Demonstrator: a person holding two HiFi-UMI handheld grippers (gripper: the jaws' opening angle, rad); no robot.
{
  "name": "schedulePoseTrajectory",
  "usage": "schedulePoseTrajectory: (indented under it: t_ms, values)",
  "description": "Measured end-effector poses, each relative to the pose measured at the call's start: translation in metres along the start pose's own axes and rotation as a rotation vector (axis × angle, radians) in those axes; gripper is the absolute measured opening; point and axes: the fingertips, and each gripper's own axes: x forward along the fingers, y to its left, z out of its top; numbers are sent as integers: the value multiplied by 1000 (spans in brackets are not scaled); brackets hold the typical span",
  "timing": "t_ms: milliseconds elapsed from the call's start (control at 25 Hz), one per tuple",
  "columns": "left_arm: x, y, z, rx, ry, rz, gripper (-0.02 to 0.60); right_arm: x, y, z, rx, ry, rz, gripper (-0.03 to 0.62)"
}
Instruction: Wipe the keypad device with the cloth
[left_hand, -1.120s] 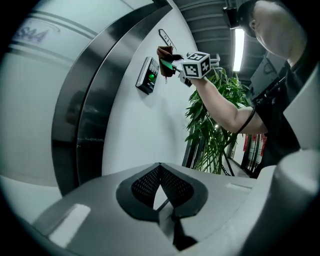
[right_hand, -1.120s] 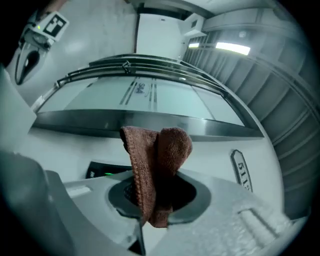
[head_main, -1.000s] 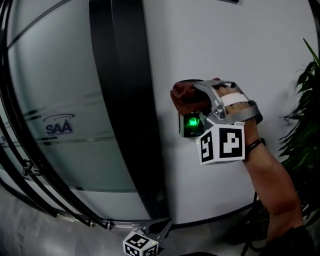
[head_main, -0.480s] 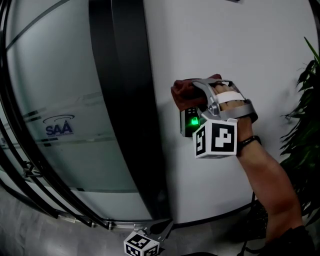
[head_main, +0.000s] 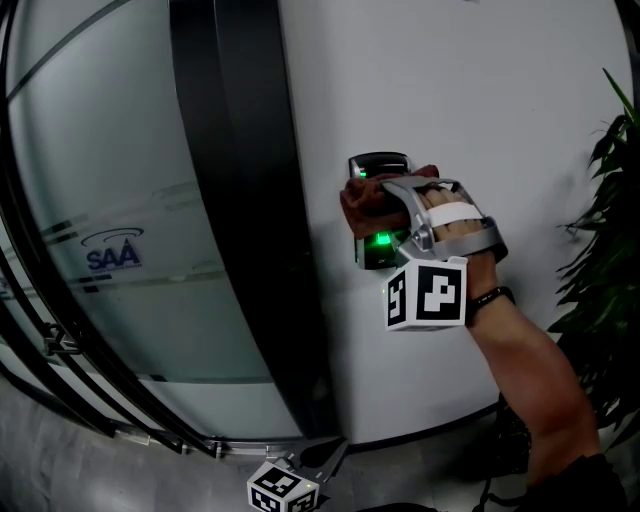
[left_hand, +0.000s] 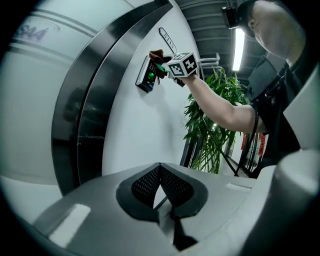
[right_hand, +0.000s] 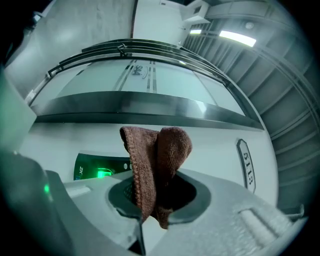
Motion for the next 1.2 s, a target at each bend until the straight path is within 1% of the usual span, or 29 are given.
schedulePoseTrajectory:
  t_ms: [400,1200]
  values:
    - [-2,-1,0,-1,1,3,17,-8,26,-1,39,-1,26,55]
    - [2,-1,-2,-3,9,-3,17,-23,73,-5,68,4,105,55]
